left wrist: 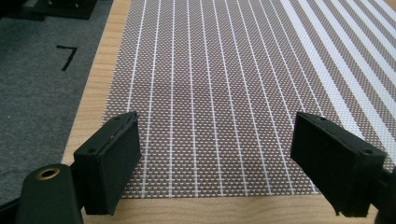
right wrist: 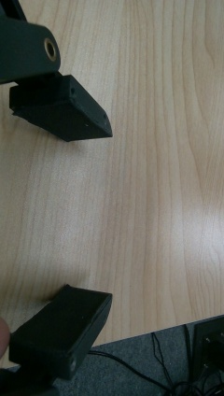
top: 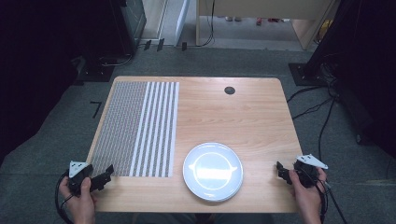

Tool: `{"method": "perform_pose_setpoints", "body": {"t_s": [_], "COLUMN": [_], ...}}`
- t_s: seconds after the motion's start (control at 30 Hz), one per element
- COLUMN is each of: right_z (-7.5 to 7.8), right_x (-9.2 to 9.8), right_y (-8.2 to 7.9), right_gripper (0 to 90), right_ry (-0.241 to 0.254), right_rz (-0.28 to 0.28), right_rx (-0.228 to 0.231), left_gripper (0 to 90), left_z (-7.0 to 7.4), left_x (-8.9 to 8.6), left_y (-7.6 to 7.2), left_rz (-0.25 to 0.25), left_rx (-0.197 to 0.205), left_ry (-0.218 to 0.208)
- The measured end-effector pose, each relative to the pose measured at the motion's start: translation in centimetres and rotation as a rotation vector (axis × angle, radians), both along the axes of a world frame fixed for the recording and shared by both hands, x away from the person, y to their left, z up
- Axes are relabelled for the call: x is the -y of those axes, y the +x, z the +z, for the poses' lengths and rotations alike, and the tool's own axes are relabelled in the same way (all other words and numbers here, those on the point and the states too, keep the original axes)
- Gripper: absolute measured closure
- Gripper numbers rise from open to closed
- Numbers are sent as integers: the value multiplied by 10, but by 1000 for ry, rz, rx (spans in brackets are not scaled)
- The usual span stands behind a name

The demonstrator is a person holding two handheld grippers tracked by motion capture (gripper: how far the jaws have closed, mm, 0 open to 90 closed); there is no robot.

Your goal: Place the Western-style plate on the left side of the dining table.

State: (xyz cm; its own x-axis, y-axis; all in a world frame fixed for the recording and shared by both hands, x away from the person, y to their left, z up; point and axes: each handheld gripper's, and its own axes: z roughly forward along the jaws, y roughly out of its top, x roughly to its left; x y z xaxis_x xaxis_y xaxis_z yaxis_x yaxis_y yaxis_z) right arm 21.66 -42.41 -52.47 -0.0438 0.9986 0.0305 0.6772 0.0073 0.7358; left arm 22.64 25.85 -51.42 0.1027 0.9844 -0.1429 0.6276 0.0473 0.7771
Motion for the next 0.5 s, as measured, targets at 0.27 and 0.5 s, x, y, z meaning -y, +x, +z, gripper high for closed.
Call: {"method": "perform_pose_setpoints", "body": {"t_s": [0.27,0.5], "right_z": [0,0], "right_x": [0,0], "right_y": [1,1], "right_gripper": [141,144], "right_ry": [-3,-2], "right_rz": [10,10], "right_rx": [-5,-5], "left_gripper": [161,161], "left_z": [7,9], "left_x": [10,22], "left_y": [-1,3], "left_rz": [-1,-23], "left_rx": [47,50], "left_ry": [7,16]}}
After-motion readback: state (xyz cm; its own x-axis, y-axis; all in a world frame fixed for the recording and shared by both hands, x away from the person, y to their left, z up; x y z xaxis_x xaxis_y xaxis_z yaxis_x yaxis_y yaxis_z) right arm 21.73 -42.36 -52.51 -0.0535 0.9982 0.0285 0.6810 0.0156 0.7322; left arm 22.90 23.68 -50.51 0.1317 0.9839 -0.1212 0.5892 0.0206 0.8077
